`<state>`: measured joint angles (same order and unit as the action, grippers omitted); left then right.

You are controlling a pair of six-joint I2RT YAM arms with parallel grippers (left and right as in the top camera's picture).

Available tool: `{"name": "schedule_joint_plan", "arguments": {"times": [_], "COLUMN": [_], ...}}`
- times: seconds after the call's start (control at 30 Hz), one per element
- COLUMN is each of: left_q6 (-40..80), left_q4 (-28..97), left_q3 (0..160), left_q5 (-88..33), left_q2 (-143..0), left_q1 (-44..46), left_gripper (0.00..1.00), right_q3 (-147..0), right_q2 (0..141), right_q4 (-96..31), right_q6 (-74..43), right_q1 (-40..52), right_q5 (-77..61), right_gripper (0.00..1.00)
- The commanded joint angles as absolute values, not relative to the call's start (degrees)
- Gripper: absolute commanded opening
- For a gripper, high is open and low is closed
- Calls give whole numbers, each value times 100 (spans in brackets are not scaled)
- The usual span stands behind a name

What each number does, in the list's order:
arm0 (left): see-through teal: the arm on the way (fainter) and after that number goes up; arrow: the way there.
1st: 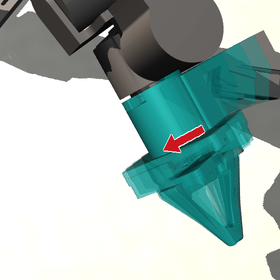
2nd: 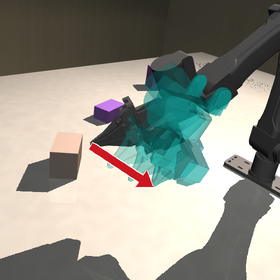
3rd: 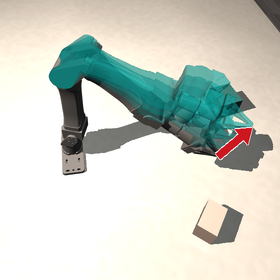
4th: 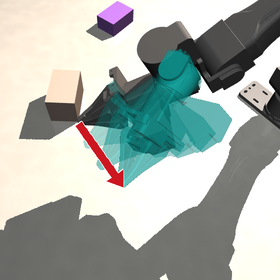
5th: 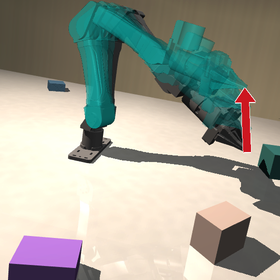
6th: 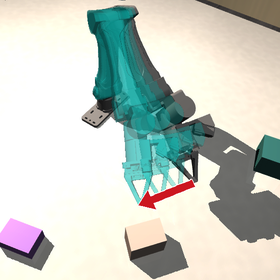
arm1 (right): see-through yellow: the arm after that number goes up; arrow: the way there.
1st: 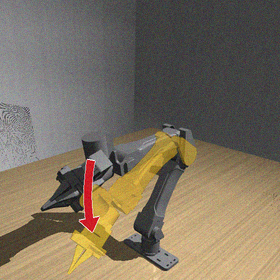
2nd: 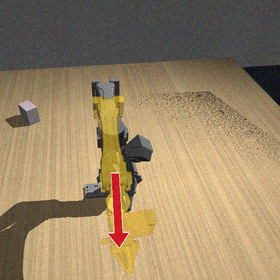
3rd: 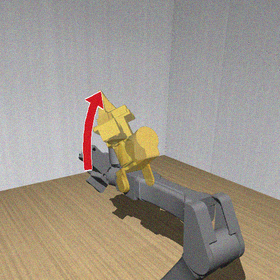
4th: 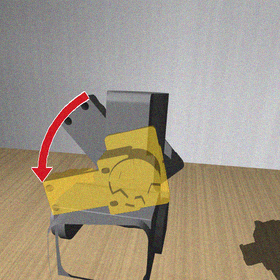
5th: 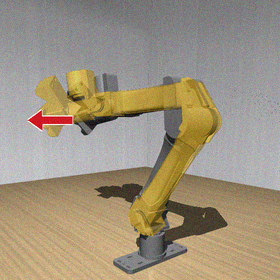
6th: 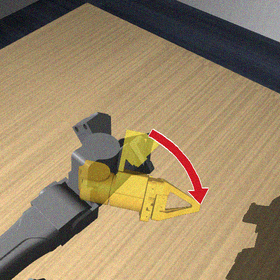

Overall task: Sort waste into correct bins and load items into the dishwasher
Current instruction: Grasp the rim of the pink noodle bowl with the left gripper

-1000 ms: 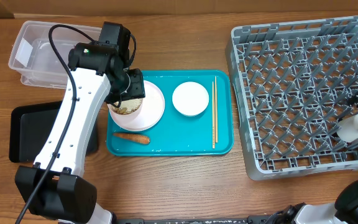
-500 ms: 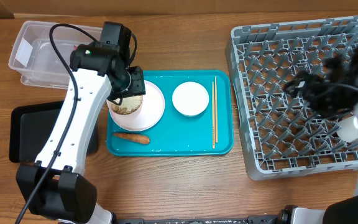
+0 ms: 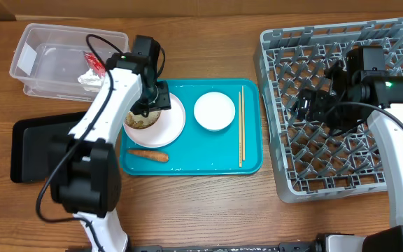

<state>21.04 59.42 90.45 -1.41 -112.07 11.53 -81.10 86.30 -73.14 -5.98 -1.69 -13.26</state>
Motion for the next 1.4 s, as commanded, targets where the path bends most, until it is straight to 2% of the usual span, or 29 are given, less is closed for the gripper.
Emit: {"name": "schedule_joint_plan", "arguments": {"times": [0.0,0.2,0.37,0.43,0.97,1.37], "left_q6": [2185,2182,2185,2185,2327,2338], "left_q4": [5830,5828,5872,5885,6407,6141], "left_q3": [9008,9008,9011,9015,9139,9105], "left_q5": [-67,-150,-322,-322,-408,-311], "left_q2": [-11673,-12169,-12239,-12208,-11085,-11902], "left_q1": [1214,1243,1332,1356,1354,1358], "left_gripper": [55,47,10,4,4,4], "right_q3": [-8132,-8132,-8132,-8132,-8132,-8132], "right_q2": [8558,8558,8558,8560,8560,8560], "right_q4": [-7299,-7297,-7293,-7293,-7303,-7365], "right_q6": [-598,-598,-598,-598,-598,-596], "right_q1": [-156,-156,-156,-156,-156,-156], "right_q5": [-1245,-1245,-1245,-1245,-1245,-1245], "right_gripper": [100,100,100,100,100,100]}}
